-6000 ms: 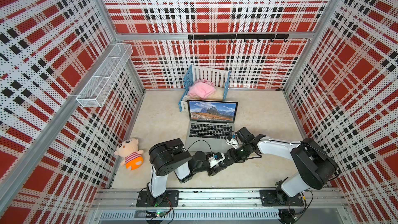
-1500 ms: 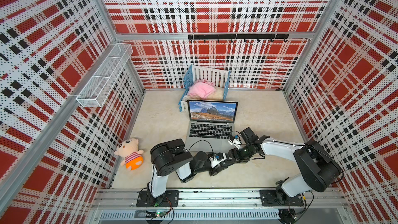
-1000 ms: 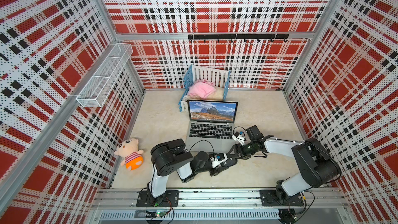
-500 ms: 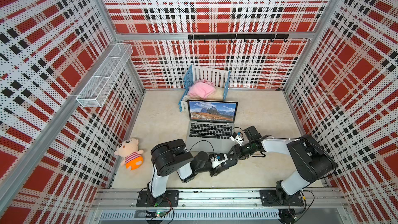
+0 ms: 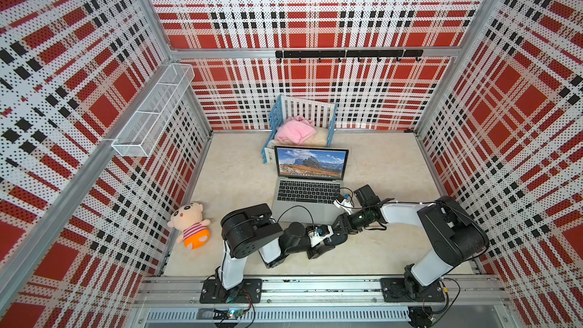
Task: Remove the wireless mouse receiver from the laptop
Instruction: Close the lid on the mouse, then place the mouse at the center of the board.
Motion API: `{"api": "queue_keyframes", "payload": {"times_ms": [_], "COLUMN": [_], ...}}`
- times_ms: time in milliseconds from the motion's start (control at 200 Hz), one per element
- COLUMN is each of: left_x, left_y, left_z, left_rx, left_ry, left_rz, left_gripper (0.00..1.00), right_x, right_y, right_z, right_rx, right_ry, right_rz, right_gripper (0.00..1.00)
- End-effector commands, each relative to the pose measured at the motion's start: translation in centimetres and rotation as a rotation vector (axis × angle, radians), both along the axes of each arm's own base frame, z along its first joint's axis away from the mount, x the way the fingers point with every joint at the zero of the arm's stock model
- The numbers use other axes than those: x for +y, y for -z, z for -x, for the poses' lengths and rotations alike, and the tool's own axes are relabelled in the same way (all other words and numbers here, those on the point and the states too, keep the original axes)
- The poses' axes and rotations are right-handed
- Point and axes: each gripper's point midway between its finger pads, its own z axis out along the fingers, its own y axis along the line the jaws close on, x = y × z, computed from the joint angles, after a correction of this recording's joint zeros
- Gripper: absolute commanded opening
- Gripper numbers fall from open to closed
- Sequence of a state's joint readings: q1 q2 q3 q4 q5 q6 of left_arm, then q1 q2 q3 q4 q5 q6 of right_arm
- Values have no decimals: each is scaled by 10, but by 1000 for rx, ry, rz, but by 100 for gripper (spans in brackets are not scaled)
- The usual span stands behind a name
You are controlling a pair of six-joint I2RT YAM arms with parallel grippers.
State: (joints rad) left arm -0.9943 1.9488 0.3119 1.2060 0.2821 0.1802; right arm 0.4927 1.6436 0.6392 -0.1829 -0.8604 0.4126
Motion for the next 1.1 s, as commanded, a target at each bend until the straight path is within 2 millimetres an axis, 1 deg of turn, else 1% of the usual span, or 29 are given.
{"api": "queue_keyframes", "payload": {"times_ms": [0, 115, 155, 266, 366, 416, 491, 576, 651, 666, 681, 792, 882, 942, 987, 1002, 1037, 1072, 1092], "left_x": [32, 32, 32, 34, 36, 40, 42, 46, 50, 50, 52, 64, 79, 92, 104, 109, 121, 133, 139], "left_y": [61, 59, 59, 59, 52, 47, 34, 17, 4, -1, -2, -25, -51, -69, -79, -82, -89, -94, -97], "left_z": [22, 20, 19, 17, 12, 7, 1, -4, -8, -10, -11, -21, -32, -41, -48, -51, -57, -64, -67], "left_rx": [137, 131, 132, 131, 132, 132, 130, 119, 111, 104, 105, 100, 85, 78, 83, 84, 100, 121, 134], "left_ry": [-4, -10, -14, -31, -59, -82, -107, -140, -169, -175, -186, -264, -352, -418, -476, -497, -549, -601, -627], "left_rz": [-228, -225, -225, -226, -210, -197, -157, -108, -71, -57, -55, 18, 107, 179, 227, 244, 289, 329, 350], "left_gripper": [38, 39, 41, 48, 54, 55, 56, 58, 59, 60, 60, 62, 67, 74, 80, 84, 95, 99, 99], "right_x": [-5, -5, -6, -8, -15, -24, -37, -65, -88, -90, -93, -112, -138, -145, -146, -148, -152, -156, -158], "right_y": [26, 27, 26, 25, 23, 22, 13, 3, -12, -14, -17, -43, -65, -75, -81, -82, -86, -88, -88], "right_z": [28, 29, 29, 26, 21, 15, 4, -10, -22, -23, -25, -41, -56, -64, -71, -73, -78, -83, -86], "right_rx": [96, 92, 90, 74, 40, 12, -40, -124, -197, -204, -215, -308, -386, -411, -449, -460, -474, -481, -488], "right_ry": [-33, -36, -36, -29, -5, 18, 64, 117, 170, 175, 185, 257, 316, 357, 367, 369, 377, 378, 375], "right_rz": [90, 97, 97, 116, 170, 234, 301, 475, 606, 617, 630, 739, 891, 930, 956, 974, 1017, 1063, 1090], "right_gripper": [47, 34, 31, 29, 29, 27, 26, 26, 26, 26, 26, 26, 26, 26, 27, 27, 27, 27, 27]}}
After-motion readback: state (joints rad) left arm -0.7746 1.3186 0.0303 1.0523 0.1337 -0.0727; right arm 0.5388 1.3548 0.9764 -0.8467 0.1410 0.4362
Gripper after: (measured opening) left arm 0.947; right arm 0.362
